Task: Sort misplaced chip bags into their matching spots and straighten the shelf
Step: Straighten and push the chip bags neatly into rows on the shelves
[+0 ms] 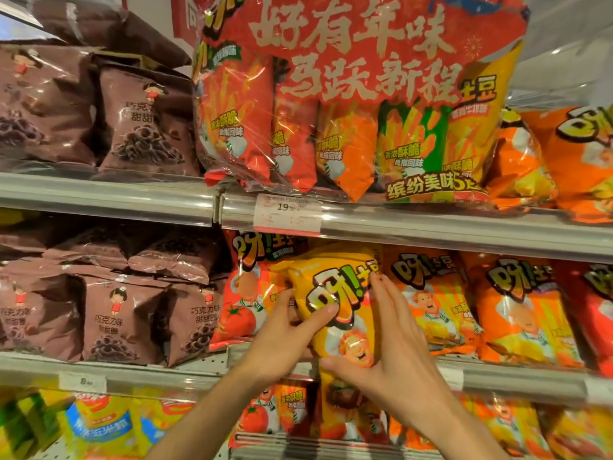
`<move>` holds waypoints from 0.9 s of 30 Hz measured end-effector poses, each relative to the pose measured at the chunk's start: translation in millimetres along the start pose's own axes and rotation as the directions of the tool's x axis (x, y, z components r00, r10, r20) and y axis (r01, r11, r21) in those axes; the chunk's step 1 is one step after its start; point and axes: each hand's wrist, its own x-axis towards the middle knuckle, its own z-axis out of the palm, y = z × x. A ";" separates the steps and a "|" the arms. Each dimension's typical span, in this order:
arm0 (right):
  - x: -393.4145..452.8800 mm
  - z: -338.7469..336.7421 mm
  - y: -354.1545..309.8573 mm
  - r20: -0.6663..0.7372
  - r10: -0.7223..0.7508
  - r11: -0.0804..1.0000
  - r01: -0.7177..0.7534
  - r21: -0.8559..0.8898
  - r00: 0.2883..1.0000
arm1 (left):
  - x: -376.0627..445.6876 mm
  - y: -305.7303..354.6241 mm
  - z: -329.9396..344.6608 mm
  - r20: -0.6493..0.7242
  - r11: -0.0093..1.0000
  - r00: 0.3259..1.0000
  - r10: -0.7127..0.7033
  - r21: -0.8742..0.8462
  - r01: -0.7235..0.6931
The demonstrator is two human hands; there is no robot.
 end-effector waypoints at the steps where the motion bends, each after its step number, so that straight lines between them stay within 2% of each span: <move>1: -1.1 -2.6 0.9 0.004 -0.008 1.000 0.007 0.024 1.000 | -0.1 -0.6 3.4 -0.025 1.000 1.000 -0.003 -0.005 0.002; 4: -6.0 -12.8 8.0 -0.015 -0.007 0.991 0.009 0.135 1.000 | -0.8 -5.5 14.4 -0.051 0.999 0.998 0.038 0.004 -0.038; 7: -8.7 -24.8 28.5 -0.100 0.130 0.958 -0.099 0.270 0.987 | -11.6 -1.0 34.6 -0.031 0.998 0.998 0.055 -0.031 -0.056; 9: -10.1 -34.3 46.3 -0.101 0.217 0.922 -0.170 0.348 0.971 | -16.7 -2.9 49.0 -0.022 0.996 0.996 0.081 -0.032 -0.082; 13: -28.6 -65.0 87.9 -0.077 0.230 0.898 -0.181 0.400 0.970 | -22.4 0.2 91.7 -0.006 0.999 0.999 0.048 -0.017 -0.048; 21: -91.6 -172.6 217.4 -0.051 0.310 0.850 -0.252 0.462 0.949 | -31.4 15.1 276.3 -0.005 0.990 0.996 0.091 0.112 -0.090; 27: -139.6 -253.7 308.3 -0.016 0.402 0.784 -0.335 0.524 0.916 | -18.5 18.2 402.0 0.096 0.989 0.992 0.078 0.119 -0.090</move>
